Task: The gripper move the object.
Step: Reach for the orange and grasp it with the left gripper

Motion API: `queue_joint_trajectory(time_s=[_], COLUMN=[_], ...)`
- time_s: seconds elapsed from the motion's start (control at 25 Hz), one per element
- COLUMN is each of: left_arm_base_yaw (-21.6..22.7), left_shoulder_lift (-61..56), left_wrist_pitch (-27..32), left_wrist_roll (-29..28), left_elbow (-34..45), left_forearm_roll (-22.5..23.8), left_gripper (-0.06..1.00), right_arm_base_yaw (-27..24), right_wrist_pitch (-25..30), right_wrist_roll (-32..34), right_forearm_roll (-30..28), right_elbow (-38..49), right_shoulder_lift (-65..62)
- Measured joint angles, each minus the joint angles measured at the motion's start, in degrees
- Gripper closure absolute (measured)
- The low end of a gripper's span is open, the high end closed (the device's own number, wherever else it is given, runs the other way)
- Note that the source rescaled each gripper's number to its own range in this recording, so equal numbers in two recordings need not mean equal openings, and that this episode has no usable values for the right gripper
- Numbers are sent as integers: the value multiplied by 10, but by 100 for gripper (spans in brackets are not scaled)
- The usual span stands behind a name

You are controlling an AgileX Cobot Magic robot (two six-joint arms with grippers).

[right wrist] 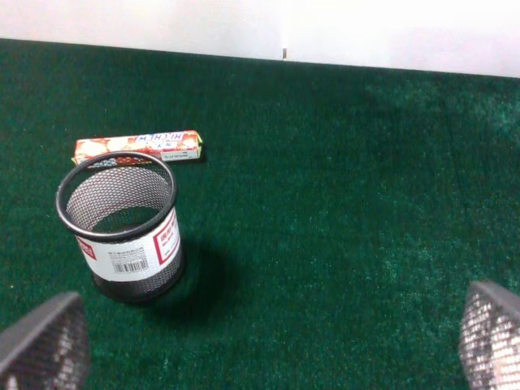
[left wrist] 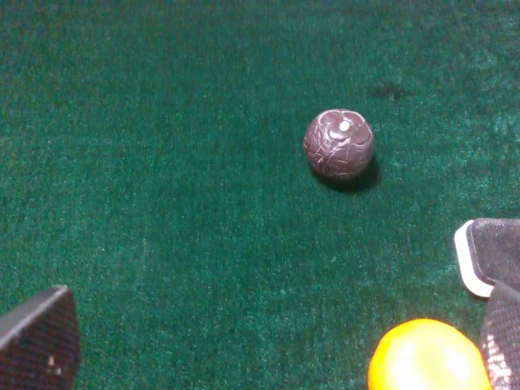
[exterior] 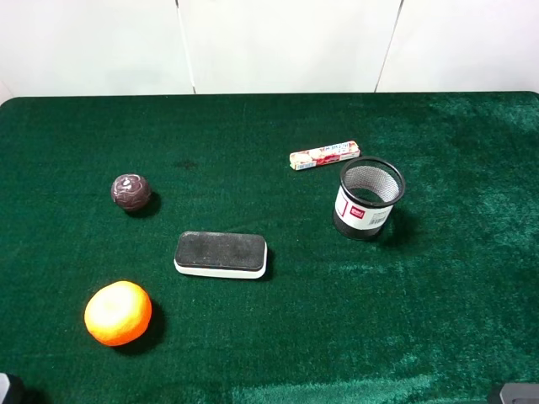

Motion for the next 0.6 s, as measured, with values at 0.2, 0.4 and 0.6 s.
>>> queue_joint_trajectory(time_s=[0.2, 0.4, 0.6], left_arm_base_yaw=[0, 0, 0], left_shoulder_lift=[0, 0, 0], left_wrist_pitch=[0, 0, 0], left_wrist_roll=[0, 0, 0], left_elbow=[0, 0, 0], left_forearm_roll=[0, 0, 0], left_gripper=[-6, -6, -6], right_arm_base_yaw=[0, 0, 0], right_wrist_pitch=[0, 0, 0], right_wrist_roll=[0, 0, 0], right_forearm_roll=[0, 0, 0], right_elbow=[0, 0, 0], right_shoulder_lift=[0, 0, 0])
